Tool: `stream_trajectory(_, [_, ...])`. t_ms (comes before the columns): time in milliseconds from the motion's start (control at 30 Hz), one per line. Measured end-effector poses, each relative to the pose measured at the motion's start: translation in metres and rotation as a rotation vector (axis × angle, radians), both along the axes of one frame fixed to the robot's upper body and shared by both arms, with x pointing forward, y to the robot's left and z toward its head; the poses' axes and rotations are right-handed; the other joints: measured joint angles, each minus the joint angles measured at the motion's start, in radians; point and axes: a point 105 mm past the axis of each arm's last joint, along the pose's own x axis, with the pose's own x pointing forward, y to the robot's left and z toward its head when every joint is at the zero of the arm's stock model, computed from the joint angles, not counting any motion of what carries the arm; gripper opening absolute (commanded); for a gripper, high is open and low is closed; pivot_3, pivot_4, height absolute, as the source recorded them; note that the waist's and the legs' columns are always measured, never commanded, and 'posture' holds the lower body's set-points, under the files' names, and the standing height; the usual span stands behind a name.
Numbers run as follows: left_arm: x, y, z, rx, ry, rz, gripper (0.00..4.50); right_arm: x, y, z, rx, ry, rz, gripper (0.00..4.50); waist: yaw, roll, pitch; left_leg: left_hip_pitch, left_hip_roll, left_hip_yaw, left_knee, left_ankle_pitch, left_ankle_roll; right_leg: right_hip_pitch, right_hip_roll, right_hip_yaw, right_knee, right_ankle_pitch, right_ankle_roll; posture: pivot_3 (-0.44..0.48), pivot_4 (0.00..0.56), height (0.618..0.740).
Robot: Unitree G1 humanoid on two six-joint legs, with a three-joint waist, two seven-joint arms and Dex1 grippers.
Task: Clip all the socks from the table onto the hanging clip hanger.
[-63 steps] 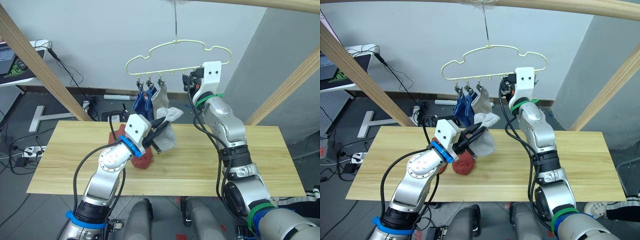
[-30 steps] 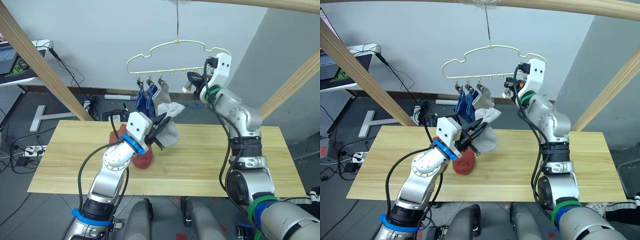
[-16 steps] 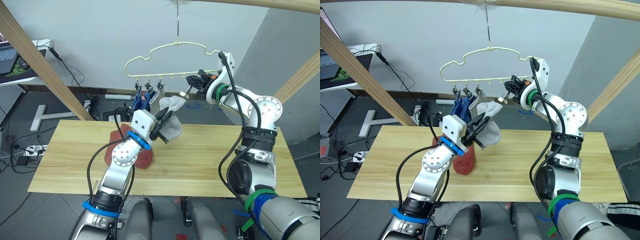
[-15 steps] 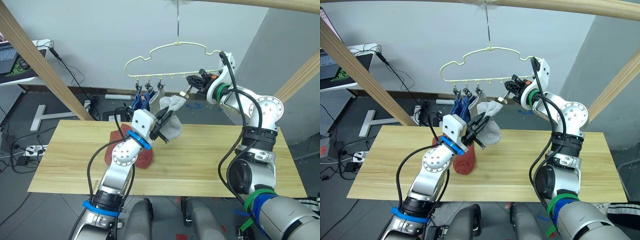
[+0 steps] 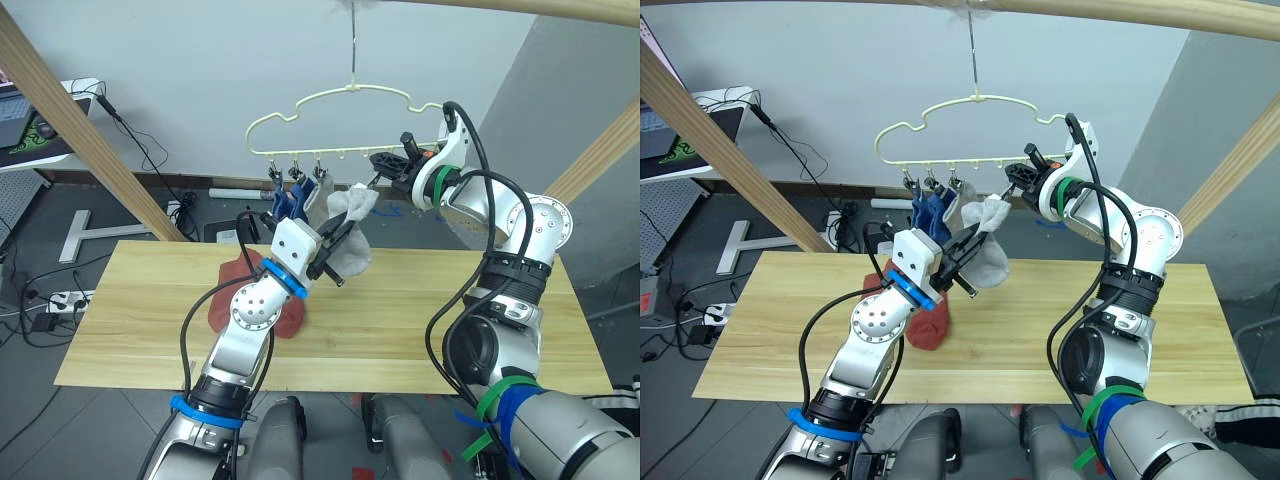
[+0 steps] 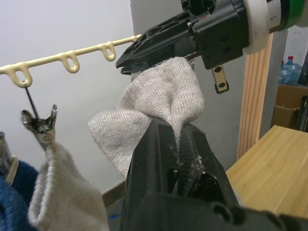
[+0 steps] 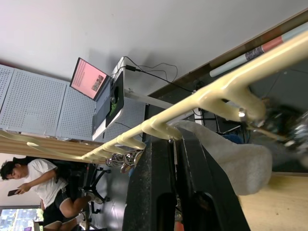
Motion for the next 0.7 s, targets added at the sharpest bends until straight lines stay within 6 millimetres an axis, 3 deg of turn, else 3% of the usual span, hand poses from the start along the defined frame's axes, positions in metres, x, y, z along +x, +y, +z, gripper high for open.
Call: stream_trajectory(700, [0.015,-0.013,0.005,0.118,-0.125,-0.019,0.0,-0.003,0.003,0.003,0.018,0.022,0.027,0.02,-0.015,0.0,0.0,-0.001,0.0,0.0,-0.001,0.0,0.0,-0.001,0.0,0.0,-0.001,0.0,0.0,-0.069,0.308,0.74])
